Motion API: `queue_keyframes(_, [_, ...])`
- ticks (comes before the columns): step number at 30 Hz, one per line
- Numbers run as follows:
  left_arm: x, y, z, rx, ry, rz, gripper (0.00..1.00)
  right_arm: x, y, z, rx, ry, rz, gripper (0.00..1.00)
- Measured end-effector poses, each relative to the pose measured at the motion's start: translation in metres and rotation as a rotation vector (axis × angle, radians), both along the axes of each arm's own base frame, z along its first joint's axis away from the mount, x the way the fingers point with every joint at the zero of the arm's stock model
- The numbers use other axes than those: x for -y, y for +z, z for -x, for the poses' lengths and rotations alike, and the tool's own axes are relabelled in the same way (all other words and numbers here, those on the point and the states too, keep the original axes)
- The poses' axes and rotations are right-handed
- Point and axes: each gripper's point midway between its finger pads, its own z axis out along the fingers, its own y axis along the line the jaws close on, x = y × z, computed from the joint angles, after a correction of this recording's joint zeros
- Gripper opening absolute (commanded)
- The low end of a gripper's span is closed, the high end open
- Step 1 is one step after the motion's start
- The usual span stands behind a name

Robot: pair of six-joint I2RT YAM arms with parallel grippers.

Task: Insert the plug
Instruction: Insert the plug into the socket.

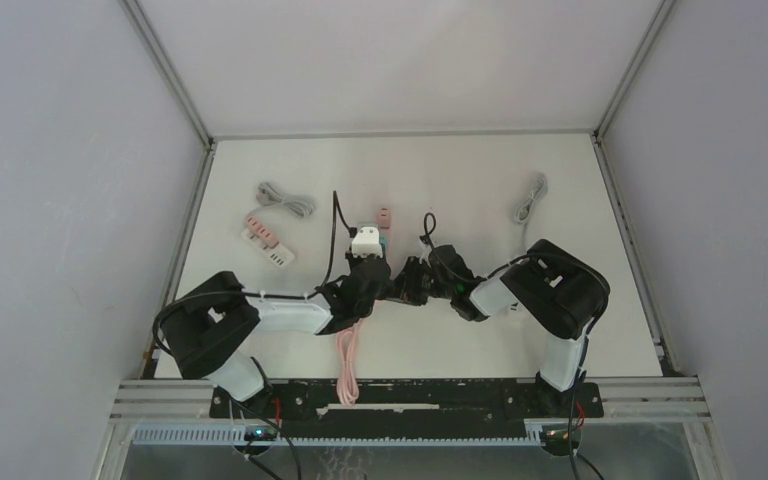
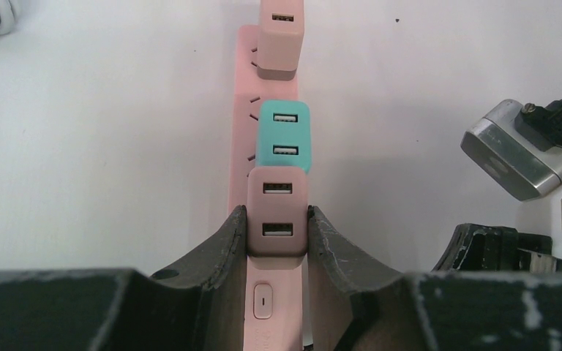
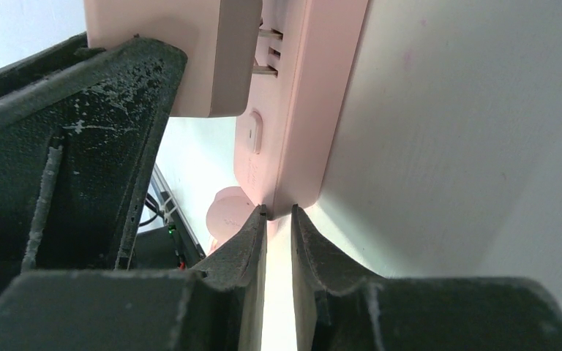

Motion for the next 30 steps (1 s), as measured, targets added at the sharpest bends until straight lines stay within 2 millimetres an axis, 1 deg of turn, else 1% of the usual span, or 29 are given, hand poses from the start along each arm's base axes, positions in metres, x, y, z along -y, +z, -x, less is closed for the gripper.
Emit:
queue_keyframes(12, [-0.001, -0.003, -0.004, 0.036, 0.03, 0.026, 0.0, 0.003, -0.001, 0.004, -0.005, 0.006, 0.027, 0.24])
queue_keyframes(15, [-0.001, -0.003, -0.004, 0.051, 0.04, 0.037, 0.0, 0.007, -0.002, 0.004, 0.001, -0.001, 0.045, 0.27])
queue_keyframes(18, [-0.002, -0.003, -0.005, 0.066, 0.053, 0.039, 0.0, 0.016, -0.001, 0.003, 0.007, -0.012, 0.071, 0.3])
queue_keyframes(21, [-0.003, -0.003, -0.005, 0.075, 0.061, 0.043, 0.0, 0.024, 0.006, 0.0, 0.037, -0.025, 0.095, 0.38])
queue_keyframes(23, [-0.003, -0.003, -0.005, 0.079, 0.06, 0.041, 0.0, 0.028, 0.014, -0.004, 0.068, -0.034, 0.103, 0.4])
queue_keyframes(27, [-0.001, -0.006, -0.006, 0.083, 0.05, 0.0, 0.0, 0.038, 0.029, -0.012, 0.13, -0.057, 0.119, 0.41])
queue_keyframes(30, [0.002, -0.006, -0.007, 0.091, 0.047, -0.047, 0.0, 0.049, 0.031, -0.017, 0.148, -0.084, 0.129, 0.41])
